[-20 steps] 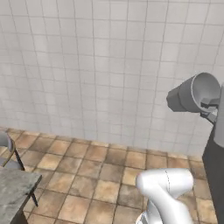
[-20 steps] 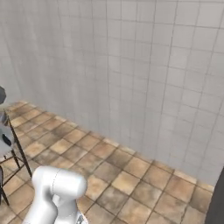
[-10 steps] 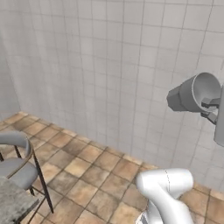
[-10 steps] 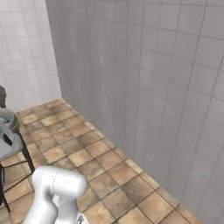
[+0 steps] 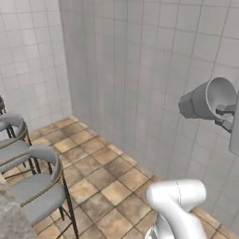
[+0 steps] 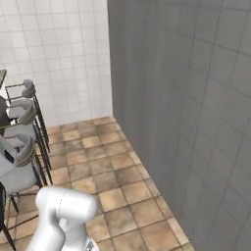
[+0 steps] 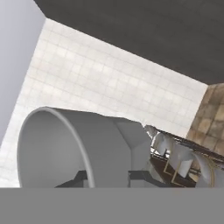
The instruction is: There is a bowl on the dining counter. Grab a lemon wedge from the fridge and place it in the bowl. Then get the liquor bottle and glass cup from the cabinet and place them next to the bowl.
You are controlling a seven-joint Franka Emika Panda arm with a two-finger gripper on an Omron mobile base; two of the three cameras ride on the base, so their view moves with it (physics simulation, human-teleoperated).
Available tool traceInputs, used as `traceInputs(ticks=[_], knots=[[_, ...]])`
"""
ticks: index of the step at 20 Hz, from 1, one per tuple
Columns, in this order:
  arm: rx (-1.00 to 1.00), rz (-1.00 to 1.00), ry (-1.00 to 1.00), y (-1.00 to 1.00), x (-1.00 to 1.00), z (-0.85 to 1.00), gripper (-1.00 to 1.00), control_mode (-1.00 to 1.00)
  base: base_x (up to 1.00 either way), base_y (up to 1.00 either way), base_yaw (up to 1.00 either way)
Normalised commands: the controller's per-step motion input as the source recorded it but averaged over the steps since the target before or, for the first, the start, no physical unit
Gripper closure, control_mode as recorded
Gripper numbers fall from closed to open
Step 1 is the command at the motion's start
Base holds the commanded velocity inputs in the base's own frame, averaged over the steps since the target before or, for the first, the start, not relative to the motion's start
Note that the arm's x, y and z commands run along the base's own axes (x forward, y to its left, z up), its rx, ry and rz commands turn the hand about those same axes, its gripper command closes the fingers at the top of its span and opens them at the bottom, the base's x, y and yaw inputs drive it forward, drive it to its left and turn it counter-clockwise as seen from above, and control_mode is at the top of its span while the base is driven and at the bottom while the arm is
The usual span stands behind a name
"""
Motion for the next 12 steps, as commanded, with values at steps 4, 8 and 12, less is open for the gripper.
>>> traceInputs(ticks=[4,8,12], knots=[[0.00,0.00,0.00,0.00,0.00,0.00,1.00,1.00,1.00,-0.20,0.43],[0.00,0.00,0.00,0.00,0.00,0.00,1.00,1.00,1.00,-0.39,0.44],[0.00,0.00,0.00,0.00,0.00,0.00,1.00,1.00,0.98,-0.52,0.41]])
